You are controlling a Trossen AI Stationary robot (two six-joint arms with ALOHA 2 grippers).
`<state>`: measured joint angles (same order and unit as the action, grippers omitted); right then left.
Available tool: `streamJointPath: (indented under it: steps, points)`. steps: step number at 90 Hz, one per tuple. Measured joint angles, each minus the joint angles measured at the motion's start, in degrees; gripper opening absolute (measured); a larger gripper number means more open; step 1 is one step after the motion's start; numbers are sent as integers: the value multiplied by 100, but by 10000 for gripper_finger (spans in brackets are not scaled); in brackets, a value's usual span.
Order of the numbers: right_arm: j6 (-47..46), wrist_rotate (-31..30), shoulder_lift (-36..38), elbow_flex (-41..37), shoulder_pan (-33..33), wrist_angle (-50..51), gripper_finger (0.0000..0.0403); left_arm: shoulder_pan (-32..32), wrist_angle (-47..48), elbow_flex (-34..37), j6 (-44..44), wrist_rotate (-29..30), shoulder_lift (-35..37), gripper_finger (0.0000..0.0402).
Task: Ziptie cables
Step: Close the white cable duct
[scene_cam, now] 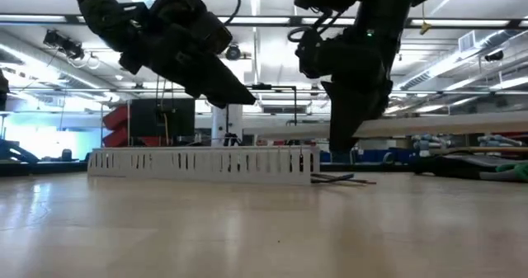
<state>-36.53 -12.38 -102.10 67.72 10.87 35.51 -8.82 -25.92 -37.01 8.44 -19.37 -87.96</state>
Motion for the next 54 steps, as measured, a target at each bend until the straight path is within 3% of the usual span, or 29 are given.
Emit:
streamJointPath:
  steps: [25, 54]
  points:
    - [-127, 7, 1, 0, 0, -38, 228, 21, -390, -89, -23, -135, -434, 78]
    - [171, 144, 2, 0, 0, -190, 228, 59, -416, -111, 38, -96, -451, 78]
